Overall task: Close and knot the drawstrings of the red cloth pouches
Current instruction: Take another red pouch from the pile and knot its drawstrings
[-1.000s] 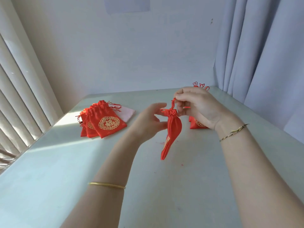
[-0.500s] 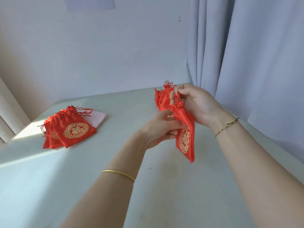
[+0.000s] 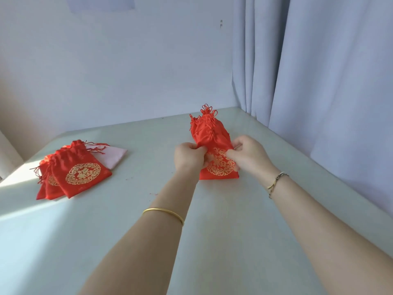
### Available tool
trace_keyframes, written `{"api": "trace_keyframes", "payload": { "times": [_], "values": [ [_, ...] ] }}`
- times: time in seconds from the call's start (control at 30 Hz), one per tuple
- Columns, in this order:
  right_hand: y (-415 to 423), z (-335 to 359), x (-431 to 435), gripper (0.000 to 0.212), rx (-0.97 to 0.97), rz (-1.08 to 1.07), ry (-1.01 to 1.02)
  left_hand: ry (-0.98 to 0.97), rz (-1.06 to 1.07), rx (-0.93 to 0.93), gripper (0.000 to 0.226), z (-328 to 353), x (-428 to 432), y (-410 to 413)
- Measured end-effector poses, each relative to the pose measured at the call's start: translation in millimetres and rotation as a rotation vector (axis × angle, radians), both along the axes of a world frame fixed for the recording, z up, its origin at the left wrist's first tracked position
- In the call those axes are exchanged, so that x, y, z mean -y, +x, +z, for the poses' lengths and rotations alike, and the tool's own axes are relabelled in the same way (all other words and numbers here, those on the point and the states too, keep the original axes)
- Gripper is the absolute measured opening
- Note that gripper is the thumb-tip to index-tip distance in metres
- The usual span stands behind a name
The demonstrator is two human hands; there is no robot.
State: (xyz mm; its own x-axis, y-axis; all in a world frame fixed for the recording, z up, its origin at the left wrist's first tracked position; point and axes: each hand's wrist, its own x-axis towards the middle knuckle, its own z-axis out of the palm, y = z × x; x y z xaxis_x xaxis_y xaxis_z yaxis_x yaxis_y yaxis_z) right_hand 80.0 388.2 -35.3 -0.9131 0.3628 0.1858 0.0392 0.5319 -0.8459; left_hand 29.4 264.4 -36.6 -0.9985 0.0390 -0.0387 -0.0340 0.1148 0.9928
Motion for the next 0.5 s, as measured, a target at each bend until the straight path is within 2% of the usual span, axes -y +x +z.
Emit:
{"api": "trace_keyframes", "payload": {
  "times": [0.07,0.17,0.23,0.33,0.5],
  "values": [
    [-12.7,-7.4,0.7,0.006,-0.033,-0.058,0.024,0.127,-0.025,0.032,0.008,-0.1,-4.4,1.5],
    [-33.3,-9.8,-0.6,0.015,-0.080,-0.177,-0.019,0.232,0.003,-0.041,0.015,-3.2,-6.4,-0.4],
    [-43.7,-10.6,-1.3,0.013,-0.087,-0.218,-0.033,0.270,0.010,-0.064,0.017,-4.7,-6.3,-0.1],
    [-48.4,-15.2,1.7,0.007,-0.058,-0.207,-0.054,0.285,-0.018,-0.063,0.021,-4.8,-5.8,1.8],
    [-33.7,-9.3,7.9,0.028,-0.096,-0.289,-0.014,0.215,-0.037,-0.123,0.025,-4.5,-1.9,5.1]
  ]
}}
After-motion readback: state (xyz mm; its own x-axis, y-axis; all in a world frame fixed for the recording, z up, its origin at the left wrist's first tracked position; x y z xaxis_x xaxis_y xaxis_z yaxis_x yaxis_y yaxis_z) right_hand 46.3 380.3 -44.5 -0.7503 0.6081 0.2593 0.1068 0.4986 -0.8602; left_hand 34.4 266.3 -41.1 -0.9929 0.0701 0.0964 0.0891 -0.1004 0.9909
